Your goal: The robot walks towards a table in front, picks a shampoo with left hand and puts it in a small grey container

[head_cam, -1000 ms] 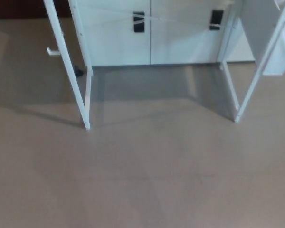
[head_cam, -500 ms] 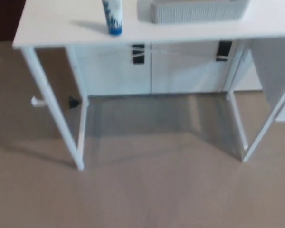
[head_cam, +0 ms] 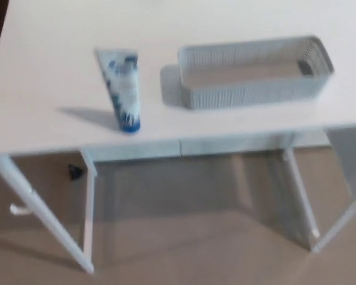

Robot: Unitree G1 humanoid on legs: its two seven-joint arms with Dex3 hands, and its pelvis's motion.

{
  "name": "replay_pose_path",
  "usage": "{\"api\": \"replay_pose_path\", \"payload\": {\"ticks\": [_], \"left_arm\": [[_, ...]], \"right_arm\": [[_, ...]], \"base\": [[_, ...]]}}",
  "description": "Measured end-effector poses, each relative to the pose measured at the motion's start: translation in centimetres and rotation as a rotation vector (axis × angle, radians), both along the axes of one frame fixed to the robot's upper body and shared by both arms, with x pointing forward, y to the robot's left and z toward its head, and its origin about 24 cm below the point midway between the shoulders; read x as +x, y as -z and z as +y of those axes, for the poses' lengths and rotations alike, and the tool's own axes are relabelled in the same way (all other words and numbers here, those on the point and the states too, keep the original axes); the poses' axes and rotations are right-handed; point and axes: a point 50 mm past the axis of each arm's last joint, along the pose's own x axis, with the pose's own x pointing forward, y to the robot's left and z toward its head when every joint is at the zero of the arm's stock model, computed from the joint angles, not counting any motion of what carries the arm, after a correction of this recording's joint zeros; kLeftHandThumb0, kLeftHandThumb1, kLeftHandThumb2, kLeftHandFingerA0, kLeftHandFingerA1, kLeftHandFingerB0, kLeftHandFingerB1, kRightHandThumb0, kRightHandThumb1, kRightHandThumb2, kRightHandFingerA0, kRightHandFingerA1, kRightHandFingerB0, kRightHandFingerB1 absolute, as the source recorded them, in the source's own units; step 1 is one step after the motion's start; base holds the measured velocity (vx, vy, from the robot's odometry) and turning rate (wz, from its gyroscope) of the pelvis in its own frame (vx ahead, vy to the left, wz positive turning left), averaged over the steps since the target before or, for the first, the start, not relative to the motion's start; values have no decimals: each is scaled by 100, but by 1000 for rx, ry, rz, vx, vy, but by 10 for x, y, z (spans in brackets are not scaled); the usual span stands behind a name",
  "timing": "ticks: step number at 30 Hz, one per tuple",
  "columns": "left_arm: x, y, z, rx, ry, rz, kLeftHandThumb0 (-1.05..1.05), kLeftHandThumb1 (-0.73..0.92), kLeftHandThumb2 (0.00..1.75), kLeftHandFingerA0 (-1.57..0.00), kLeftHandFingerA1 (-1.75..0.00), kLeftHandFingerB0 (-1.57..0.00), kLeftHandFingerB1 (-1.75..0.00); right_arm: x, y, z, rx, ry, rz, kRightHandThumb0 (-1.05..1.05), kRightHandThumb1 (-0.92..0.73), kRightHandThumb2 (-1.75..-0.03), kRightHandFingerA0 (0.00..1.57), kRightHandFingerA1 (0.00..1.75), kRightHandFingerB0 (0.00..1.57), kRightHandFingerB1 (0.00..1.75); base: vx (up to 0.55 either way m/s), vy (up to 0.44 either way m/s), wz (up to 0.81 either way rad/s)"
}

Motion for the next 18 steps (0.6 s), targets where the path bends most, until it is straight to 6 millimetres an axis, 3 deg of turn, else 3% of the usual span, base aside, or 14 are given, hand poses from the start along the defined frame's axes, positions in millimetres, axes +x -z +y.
{"api": "replay_pose_path", "payload": {"ticks": [4,5,7,8,12,13,14,15,18], "left_arm": [[4,0,-2,-5,13,-13,-37,61,60,-61,-42,-46,-36],[3,1,-2,-5,13,-10,-44,52,80,-52,-53,-38,-47],[2,1,-2,-5,12,-6,-44,52,80,-52,-53,-38,-47],[2,1,-2,-5,12,-7,-36,60,59,-61,-44,-46,-36],[5,0,-2,-6,13,-17,-37,61,59,-58,-43,-46,-36],[7,0,-2,-6,15,-22,-36,59,58,-59,-43,-46,-36],[10,-2,-2,-3,21,-30,-36,59,58,-59,-43,-46,-36],[13,-2,-2,-2,26,-37,-44,51,79,-54,-55,-41,-48],[16,-6,2,9,31,-48,-44,51,79,-54,-55,-41,-48]], "right_arm": [[10,-5,-4,-15,-11,-25,-41,-78,-63,46,40,38,35],[10,-5,-4,-15,-12,-25,-41,-79,-64,46,40,37,35],[10,-4,-3,-15,-18,-22,-41,-79,-64,46,40,37,35],[9,-4,-3,-14,-21,-20,-40,-78,-63,46,40,36,35],[9,-4,-3,-11,-21,-18,-38,-78,-64,45,40,37,36],[9,-4,-3,-11,-19,-18,-40,-61,-94,40,56,26,48],[9,-4,-2,-7,-16,-17,-40,-61,-94,40,56,26,48],[9,-3,-1,-2,-12,-17,-40,-61,-94,41,56,27,48],[10,-2,0,8,-11,-18,-40,-61,-94,41,56,27,48]], "base": [[384,-178,18],[193,-82,-5],[162,-68,-3],[153,-56,-12],[104,26,-14],[38,81,-7],[58,122,-4],[63,137,-37],[25,-8,4]]}}
